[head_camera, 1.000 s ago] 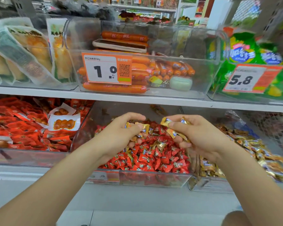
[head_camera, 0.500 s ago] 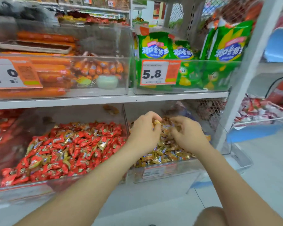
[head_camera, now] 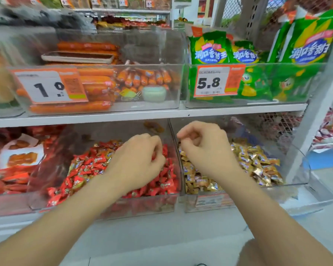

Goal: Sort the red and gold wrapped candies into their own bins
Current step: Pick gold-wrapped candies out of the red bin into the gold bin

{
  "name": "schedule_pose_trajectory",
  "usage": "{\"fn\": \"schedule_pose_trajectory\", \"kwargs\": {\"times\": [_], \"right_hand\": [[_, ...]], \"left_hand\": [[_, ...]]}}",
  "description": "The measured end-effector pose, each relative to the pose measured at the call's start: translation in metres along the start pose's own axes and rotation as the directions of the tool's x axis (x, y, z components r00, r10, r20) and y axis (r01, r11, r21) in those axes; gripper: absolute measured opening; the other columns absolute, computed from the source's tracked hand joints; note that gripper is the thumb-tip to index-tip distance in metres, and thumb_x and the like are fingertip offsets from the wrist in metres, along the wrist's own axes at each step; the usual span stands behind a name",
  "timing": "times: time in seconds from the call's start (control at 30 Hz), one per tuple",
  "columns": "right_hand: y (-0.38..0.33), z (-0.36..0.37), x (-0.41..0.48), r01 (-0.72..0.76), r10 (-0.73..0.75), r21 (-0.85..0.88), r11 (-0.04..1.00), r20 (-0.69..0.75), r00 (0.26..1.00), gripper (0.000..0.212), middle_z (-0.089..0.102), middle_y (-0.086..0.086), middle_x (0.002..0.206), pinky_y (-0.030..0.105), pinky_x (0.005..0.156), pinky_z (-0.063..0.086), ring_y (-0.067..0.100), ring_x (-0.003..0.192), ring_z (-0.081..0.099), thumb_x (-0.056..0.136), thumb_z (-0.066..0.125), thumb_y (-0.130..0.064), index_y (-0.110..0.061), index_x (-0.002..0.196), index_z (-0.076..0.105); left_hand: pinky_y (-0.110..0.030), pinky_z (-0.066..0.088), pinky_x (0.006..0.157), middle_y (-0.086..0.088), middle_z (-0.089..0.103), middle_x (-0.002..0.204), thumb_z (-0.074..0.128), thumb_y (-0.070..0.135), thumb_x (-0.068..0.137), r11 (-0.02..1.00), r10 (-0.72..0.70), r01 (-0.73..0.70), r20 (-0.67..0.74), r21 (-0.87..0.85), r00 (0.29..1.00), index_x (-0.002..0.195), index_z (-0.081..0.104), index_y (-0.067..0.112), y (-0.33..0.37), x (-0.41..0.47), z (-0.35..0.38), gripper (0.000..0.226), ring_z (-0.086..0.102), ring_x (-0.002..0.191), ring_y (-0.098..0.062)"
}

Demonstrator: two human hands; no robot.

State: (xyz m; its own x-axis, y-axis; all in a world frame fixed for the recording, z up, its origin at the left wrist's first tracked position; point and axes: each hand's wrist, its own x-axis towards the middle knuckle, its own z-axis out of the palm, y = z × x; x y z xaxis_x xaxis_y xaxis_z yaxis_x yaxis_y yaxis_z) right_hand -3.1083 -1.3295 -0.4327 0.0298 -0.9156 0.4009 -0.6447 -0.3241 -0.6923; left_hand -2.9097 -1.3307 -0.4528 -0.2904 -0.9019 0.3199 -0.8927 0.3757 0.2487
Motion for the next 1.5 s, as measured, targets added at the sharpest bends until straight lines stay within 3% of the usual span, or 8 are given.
{"fn": "schedule_pose_trajectory", "kwargs": {"times": [0.13, 0.27, 0.43, 0.67, 0.83, 1.13, 1.3, 1.5], "right_hand": [[-0.019, 0.055, 0.006, 0.167, -0.091, -0.163, 0.972, 0.393, 0.915, 0.028, 0.071, -0.013, 0.084, 0.024, 0.082, 0.056, 0.009, 0.08, 0.069, 0.089, 0.061, -0.008, -0.033, 0.092, 0.075], [-0.02, 0.093, 0.021, 0.19, 0.034, -0.354, 0.916, 0.539, 0.842, 0.019, 0.063, 0.003, 0.101, 0.043, 0.086, 0.058, 0.027, 0.099, 0.062, 0.085, 0.062, -0.015, -0.034, 0.091, 0.061], [-0.028, 0.108, 0.034, 0.298, 0.078, -0.431, 0.852, 0.666, 0.742, 0.042, 0.06, 0.004, 0.121, 0.036, 0.081, 0.056, 0.023, 0.102, 0.064, 0.083, 0.067, -0.005, -0.023, 0.121, 0.069], [-0.024, 0.123, 0.044, 0.435, -0.014, -0.327, 0.839, 0.786, 0.618, 0.048, 0.061, -0.011, 0.112, 0.031, 0.091, 0.049, 0.011, 0.103, 0.054, 0.074, 0.092, -0.022, -0.038, 0.115, 0.072], [-0.011, 0.128, 0.05, 0.357, -0.089, -0.251, 0.9, 0.695, 0.714, 0.019, 0.071, -0.012, 0.091, 0.031, 0.083, 0.055, 0.004, 0.083, 0.063, 0.082, 0.089, -0.035, -0.032, 0.098, 0.078], [-0.018, 0.11, 0.038, 0.277, -0.153, -0.184, 0.943, 0.501, 0.852, 0.023, 0.066, 0.0, 0.064, 0.035, 0.061, 0.048, 0.011, 0.059, 0.062, 0.108, 0.057, -0.034, -0.024, 0.087, 0.059], [-0.031, 0.112, 0.029, -0.242, 0.111, 0.167, 0.956, 0.558, 0.822, 0.025, 0.07, 0.021, 0.084, 0.023, 0.061, 0.052, 0.019, 0.081, 0.08, 0.108, 0.059, -0.024, 0.0, 0.101, 0.062], [-0.049, 0.119, 0.029, -0.823, 0.321, 0.488, 0.291, 0.76, 0.565, 0.02, 0.068, 0.024, 0.098, 0.028, 0.059, 0.052, 0.025, 0.07, 0.066, 0.102, 0.05, -0.004, 0.005, 0.112, 0.066]], "left_hand": [[-0.03, 0.052, 0.084, 0.017, 0.068, 0.087, 0.061, 0.009, 0.082, 0.975, -0.184, 0.201, 0.162, -0.097, 0.97, 0.09, 0.07, 0.032, -0.081, -0.018, -0.026, 0.026, 0.064, 0.084, 0.0], [-0.026, 0.05, 0.091, 0.016, 0.06, 0.106, 0.079, 0.021, 0.074, 0.973, -0.176, 0.217, 0.351, -0.082, 0.92, 0.106, 0.061, 0.032, -0.125, -0.04, -0.021, 0.038, 0.059, 0.099, -0.005], [-0.026, 0.05, 0.085, 0.013, 0.055, 0.106, 0.085, 0.055, 0.074, 0.979, -0.154, 0.196, 0.405, -0.062, 0.901, 0.114, 0.054, 0.036, -0.149, -0.047, -0.012, 0.054, 0.054, 0.095, -0.003], [-0.032, 0.051, 0.083, 0.014, 0.056, 0.105, 0.088, 0.045, 0.064, 0.994, -0.058, 0.093, 0.414, -0.065, 0.908, 0.109, 0.047, 0.038, -0.146, -0.043, -0.002, 0.061, 0.051, 0.096, -0.004], [-0.049, 0.052, 0.079, 0.003, 0.06, 0.093, 0.08, 0.031, 0.076, 0.985, -0.044, 0.105, 0.384, -0.138, 0.922, 0.103, 0.043, 0.035, -0.143, -0.042, 0.012, 0.046, 0.055, 0.089, -0.018], [-0.025, 0.053, 0.088, 0.016, 0.072, 0.102, 0.072, 0.025, 0.092, 0.943, -0.03, 0.122, 0.288, -0.308, 0.957, 0.102, 0.072, 0.041, -0.156, -0.034, 0.001, 0.019, 0.065, 0.095, 0.0], [-0.023, 0.053, 0.087, 0.019, 0.067, 0.108, 0.084, 0.047, 0.083, 0.952, -0.028, 0.147, 0.4, -0.269, 0.916, 0.112, 0.069, 0.043, -0.152, -0.038, 0.003, 0.032, 0.061, 0.099, 0.003], [-0.028, 0.048, 0.074, 0.01, 0.065, 0.092, 0.081, 0.043, 0.088, 0.976, 0.073, 0.008, 0.364, -0.215, 0.928, 0.114, 0.066, 0.039, -0.138, -0.037, 0.007, 0.03, 0.058, 0.086, -0.008]]}}
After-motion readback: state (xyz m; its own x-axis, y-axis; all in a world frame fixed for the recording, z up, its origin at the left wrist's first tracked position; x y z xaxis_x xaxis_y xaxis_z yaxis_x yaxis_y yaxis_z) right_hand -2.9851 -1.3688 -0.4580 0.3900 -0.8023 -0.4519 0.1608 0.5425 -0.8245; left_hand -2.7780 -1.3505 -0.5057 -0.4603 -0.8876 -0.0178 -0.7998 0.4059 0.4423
